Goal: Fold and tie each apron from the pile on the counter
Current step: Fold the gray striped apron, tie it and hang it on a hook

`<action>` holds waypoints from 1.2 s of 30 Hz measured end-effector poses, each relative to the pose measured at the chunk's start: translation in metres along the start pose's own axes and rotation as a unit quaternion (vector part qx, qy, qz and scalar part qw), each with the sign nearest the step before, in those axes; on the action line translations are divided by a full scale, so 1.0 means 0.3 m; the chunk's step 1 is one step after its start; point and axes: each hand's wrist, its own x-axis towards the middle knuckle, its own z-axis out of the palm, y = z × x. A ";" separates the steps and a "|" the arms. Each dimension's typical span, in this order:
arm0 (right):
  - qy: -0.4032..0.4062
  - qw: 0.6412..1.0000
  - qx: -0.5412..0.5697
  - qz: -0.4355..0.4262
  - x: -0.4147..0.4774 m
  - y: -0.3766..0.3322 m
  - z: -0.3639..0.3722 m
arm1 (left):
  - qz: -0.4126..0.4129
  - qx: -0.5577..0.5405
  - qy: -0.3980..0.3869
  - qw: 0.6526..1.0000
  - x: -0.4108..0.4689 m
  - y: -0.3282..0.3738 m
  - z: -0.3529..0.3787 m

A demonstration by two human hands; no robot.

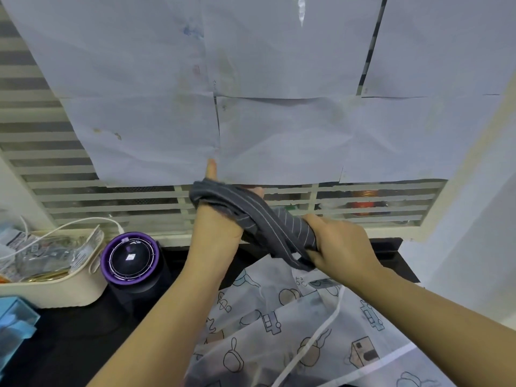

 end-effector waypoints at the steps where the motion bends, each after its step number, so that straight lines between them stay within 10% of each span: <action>1: 0.008 1.000 0.007 0.011 0.000 0.010 0.002 | -0.013 0.050 0.013 0.999 -0.002 -0.016 -0.013; 13: 0.027 0.996 0.085 0.017 0.027 -0.009 -0.008 | -0.413 -0.067 -0.110 0.901 -0.044 -0.202 -0.127; 24: -0.032 0.958 0.030 -0.285 0.014 0.028 -0.021 | -0.396 0.088 -0.129 0.905 -0.023 -0.145 -0.135; 30: 0.042 0.943 0.197 -0.267 -0.062 0.000 0.029 | -0.387 0.183 -0.436 0.791 0.066 -0.060 -0.194; 36: 0.144 0.919 0.334 -0.150 -0.075 -0.070 -0.018 | -0.422 0.075 -0.400 0.810 0.139 -0.114 -0.238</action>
